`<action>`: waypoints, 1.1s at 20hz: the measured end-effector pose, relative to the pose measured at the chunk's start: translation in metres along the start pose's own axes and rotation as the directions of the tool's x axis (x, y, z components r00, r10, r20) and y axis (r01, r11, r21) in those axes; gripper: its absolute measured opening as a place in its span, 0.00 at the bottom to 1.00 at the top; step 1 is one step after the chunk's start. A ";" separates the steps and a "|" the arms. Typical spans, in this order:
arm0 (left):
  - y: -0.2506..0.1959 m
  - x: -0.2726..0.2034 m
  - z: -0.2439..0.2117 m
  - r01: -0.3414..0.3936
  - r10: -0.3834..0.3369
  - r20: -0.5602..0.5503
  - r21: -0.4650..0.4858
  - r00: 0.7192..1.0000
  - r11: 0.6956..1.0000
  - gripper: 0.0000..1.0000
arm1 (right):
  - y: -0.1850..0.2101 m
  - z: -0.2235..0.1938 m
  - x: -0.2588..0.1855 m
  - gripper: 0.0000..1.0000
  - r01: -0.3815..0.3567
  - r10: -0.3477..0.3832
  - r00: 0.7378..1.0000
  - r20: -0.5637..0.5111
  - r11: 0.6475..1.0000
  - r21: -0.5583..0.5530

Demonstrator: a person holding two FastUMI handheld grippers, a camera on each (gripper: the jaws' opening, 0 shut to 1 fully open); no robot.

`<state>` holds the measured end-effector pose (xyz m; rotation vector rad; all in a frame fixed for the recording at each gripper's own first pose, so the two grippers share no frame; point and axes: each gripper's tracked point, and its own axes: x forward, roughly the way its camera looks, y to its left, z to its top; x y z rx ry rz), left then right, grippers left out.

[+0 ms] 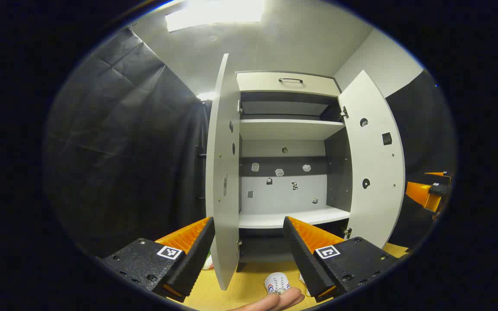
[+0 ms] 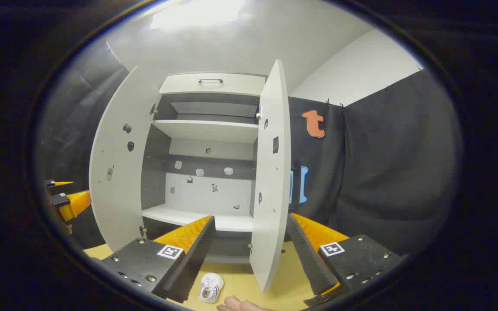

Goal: Grab one shoe with the right hand and put it into the shoe cabinet, grab the other shoe with the left hand and put it into the shoe cabinet; then close the right door with the right hand and the left door with the left hand.

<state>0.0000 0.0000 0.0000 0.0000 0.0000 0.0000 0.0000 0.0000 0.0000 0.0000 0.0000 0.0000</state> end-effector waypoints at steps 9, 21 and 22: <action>-0.007 0.001 -0.001 0.012 -0.012 0.001 0.006 1.000 1.000 0.96 | -0.018 -0.013 0.003 0.99 0.032 -0.032 0.999 -0.015 0.999 -0.002; -0.022 -0.005 -0.026 0.056 -0.056 -0.036 -0.006 0.998 0.998 0.96 | 0.000 -0.051 0.005 0.99 0.001 -0.002 0.999 -0.047 1.000 -0.020; -0.023 -0.006 -0.029 0.059 -0.060 -0.041 -0.012 0.997 0.998 0.96 | 0.007 -0.062 0.008 0.99 -0.007 0.006 0.998 -0.059 1.000 -0.018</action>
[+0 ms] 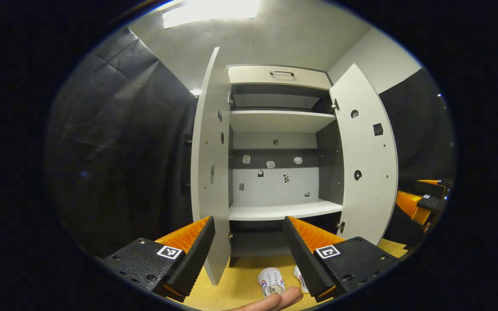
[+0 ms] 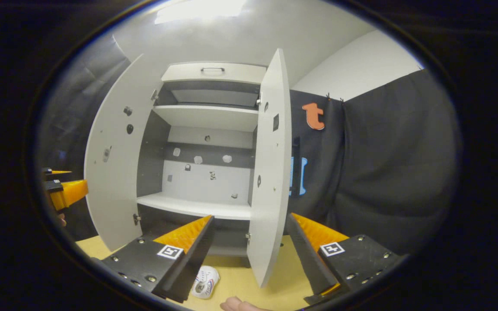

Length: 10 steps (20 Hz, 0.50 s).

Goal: Grab one shoe with the right hand and put it into the shoe cabinet, grab the other shoe with the left hand and put it into the shoe cabinet; then close the right door with the right hand and the left door with the left hand.

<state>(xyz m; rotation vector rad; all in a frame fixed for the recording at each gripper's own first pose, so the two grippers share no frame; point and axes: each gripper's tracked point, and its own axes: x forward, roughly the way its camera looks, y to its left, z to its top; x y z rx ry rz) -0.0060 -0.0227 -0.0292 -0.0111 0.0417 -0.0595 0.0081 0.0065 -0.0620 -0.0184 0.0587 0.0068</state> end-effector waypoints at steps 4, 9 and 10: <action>0.004 -0.001 -0.011 -0.016 0.016 -0.008 0.018 1.000 1.000 0.96 | 0.028 -0.045 0.012 0.99 -0.029 0.028 0.998 -0.059 0.999 -0.025; 0.010 -0.006 -0.028 -0.026 0.026 -0.031 0.002 0.999 1.000 0.95 | 0.071 -0.140 0.037 1.00 -0.053 0.047 0.980 -0.194 0.998 -0.022; 0.014 -0.006 -0.031 -0.041 0.041 -0.042 -0.004 0.998 0.999 0.96 | 0.080 -0.161 0.043 0.96 -0.052 0.046 0.974 -0.221 0.998 -0.018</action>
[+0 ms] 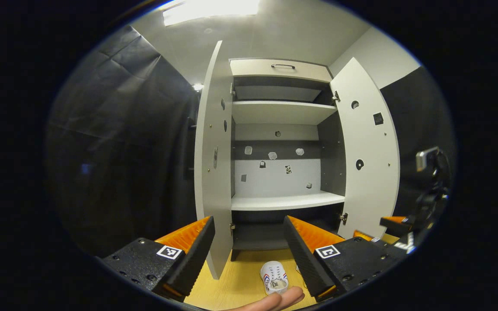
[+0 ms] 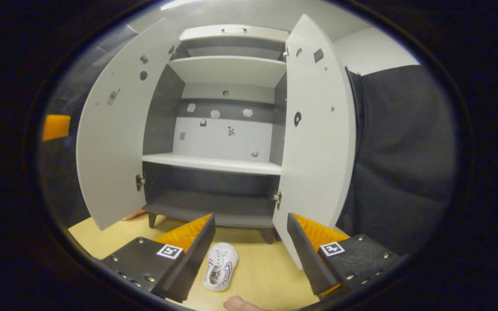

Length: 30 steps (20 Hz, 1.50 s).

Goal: Grab one shoe with the right hand and put it into the shoe cabinet, grab the other shoe with the left hand and put it into the shoe cabinet; then close the right door with the right hand and the left door with the left hand.

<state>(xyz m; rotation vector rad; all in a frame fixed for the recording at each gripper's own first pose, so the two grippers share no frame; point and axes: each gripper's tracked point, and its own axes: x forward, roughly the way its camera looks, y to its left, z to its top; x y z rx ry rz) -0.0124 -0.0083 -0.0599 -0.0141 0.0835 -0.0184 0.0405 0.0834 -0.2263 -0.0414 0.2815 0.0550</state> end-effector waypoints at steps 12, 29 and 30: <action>0.029 -0.010 -0.017 -0.042 0.042 0.013 -0.009 0.999 0.999 0.96 | 0.089 -0.190 0.049 1.00 -0.066 0.093 0.930 -0.354 0.994 0.086; 0.015 -0.009 -0.046 -0.001 0.001 -0.010 0.015 1.000 1.000 0.96 | 0.096 -0.214 0.090 0.00 -0.053 0.146 0.940 -0.308 0.955 0.292; 0.013 -0.010 -0.047 0.008 -0.008 -0.008 0.019 1.000 1.000 0.97 | 0.098 -0.213 0.092 0.01 -0.088 0.174 0.950 -0.259 0.946 0.313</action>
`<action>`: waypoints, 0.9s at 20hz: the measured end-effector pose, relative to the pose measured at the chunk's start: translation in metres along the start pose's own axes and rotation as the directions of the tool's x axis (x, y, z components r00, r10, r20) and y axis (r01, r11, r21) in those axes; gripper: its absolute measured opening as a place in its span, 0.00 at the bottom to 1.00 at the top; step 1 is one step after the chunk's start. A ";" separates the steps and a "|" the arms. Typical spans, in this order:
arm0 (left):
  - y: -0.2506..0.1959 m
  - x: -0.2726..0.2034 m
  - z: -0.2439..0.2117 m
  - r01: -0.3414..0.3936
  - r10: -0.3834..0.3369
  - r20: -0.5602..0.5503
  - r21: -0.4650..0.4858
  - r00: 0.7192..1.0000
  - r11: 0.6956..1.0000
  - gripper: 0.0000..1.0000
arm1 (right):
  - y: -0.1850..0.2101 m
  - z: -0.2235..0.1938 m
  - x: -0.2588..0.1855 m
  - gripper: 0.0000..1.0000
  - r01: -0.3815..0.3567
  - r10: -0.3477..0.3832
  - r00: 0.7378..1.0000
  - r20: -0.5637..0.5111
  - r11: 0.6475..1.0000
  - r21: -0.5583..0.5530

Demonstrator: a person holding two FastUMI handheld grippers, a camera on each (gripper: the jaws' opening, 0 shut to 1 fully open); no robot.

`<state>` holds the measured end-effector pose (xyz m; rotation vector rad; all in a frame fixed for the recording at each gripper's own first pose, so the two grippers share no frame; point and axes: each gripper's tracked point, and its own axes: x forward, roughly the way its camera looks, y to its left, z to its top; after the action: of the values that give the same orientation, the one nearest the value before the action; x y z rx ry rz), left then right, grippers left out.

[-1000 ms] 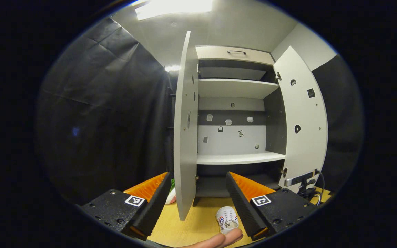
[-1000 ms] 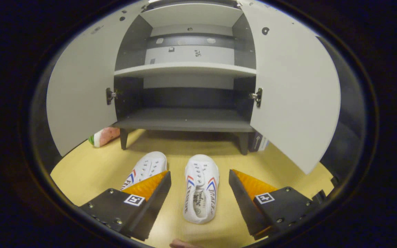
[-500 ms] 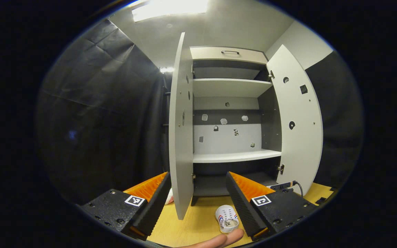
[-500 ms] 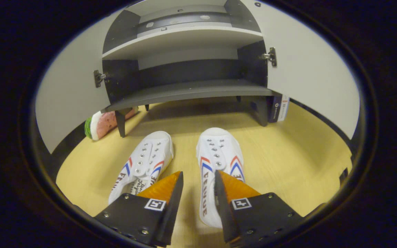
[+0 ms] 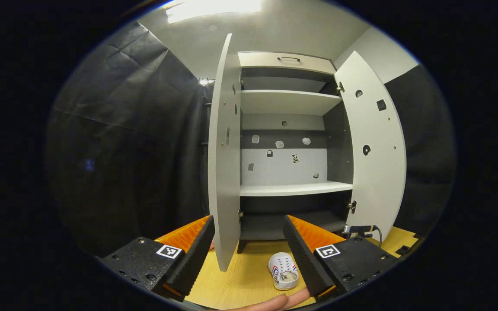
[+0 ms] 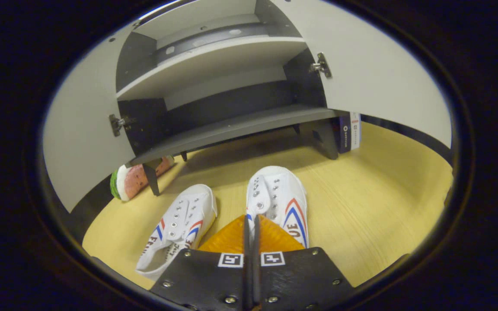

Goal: Grab one shoe with the right hand and put it into the shoe cabinet, grab the other shoe with the left hand and put it into the shoe cabinet; then close the right door with the right hand and the left door with the left hand.

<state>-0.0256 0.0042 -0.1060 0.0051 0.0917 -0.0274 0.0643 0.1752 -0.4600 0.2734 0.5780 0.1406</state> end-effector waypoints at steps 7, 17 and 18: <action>0.000 0.003 -0.015 0.011 -0.011 -0.024 -0.010 1.000 1.000 0.97 | -0.001 -0.006 0.000 0.01 0.008 -0.005 0.999 -0.040 0.998 0.064; 0.003 0.009 -0.040 0.009 -0.014 -0.093 -0.049 0.996 0.999 0.97 | 0.003 -0.017 0.032 0.05 0.055 -0.053 0.989 -0.139 0.998 0.014; 0.004 0.008 -0.039 0.008 -0.011 -0.086 -0.044 0.996 0.999 0.97 | 0.006 -0.011 0.029 0.05 0.028 -0.025 0.995 -0.097 0.999 0.030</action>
<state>-0.0212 0.0082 -0.1458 -0.0377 0.1790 -0.0346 0.0821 0.1893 -0.4817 0.2908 0.6802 0.1195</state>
